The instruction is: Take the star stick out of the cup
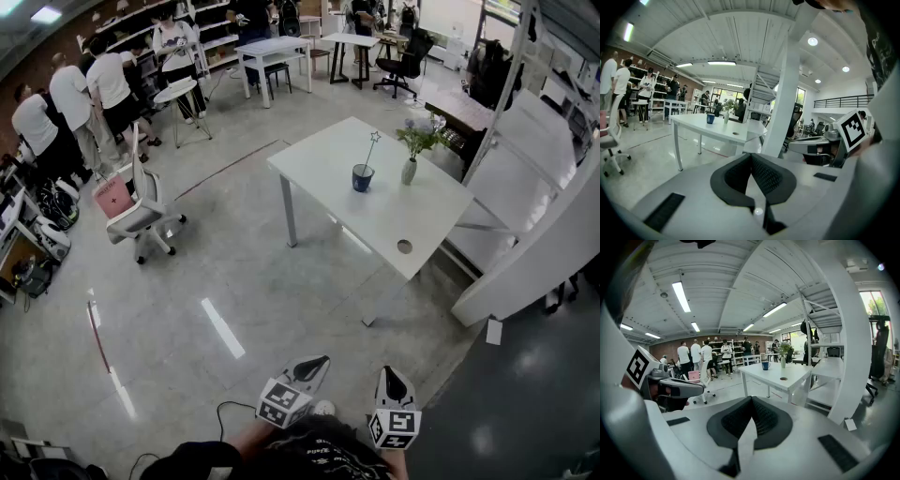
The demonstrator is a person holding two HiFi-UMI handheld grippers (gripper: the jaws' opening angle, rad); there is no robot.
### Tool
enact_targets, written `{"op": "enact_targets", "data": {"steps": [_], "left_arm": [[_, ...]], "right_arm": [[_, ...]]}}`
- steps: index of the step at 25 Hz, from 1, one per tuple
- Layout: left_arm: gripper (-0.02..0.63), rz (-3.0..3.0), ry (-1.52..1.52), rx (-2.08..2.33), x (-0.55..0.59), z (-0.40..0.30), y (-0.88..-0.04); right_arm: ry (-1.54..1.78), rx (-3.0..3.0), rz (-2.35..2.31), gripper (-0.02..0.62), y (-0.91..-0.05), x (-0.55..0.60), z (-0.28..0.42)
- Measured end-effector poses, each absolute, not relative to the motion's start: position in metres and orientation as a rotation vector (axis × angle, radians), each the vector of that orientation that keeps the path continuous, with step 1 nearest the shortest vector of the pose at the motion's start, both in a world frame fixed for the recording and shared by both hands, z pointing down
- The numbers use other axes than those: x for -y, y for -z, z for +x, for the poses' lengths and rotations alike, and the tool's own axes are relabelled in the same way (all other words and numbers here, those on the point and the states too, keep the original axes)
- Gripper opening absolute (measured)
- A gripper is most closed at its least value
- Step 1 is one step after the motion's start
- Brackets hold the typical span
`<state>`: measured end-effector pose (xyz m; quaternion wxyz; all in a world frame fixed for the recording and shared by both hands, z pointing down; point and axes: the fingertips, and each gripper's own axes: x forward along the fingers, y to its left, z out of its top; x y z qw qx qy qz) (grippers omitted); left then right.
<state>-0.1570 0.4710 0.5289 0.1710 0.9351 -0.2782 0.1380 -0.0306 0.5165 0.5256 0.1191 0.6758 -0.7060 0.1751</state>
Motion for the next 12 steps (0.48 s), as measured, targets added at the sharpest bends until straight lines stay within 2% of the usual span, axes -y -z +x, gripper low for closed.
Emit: {"op": "enact_targets", "data": {"steps": [12], "left_arm": [[0.020, 2.645, -0.357, 0.841, -0.465, -0.146, -0.523]], "right_arm": [[-0.570, 2.147, 1.969, 0.008, -0.525, -0.507, -0.015]]}}
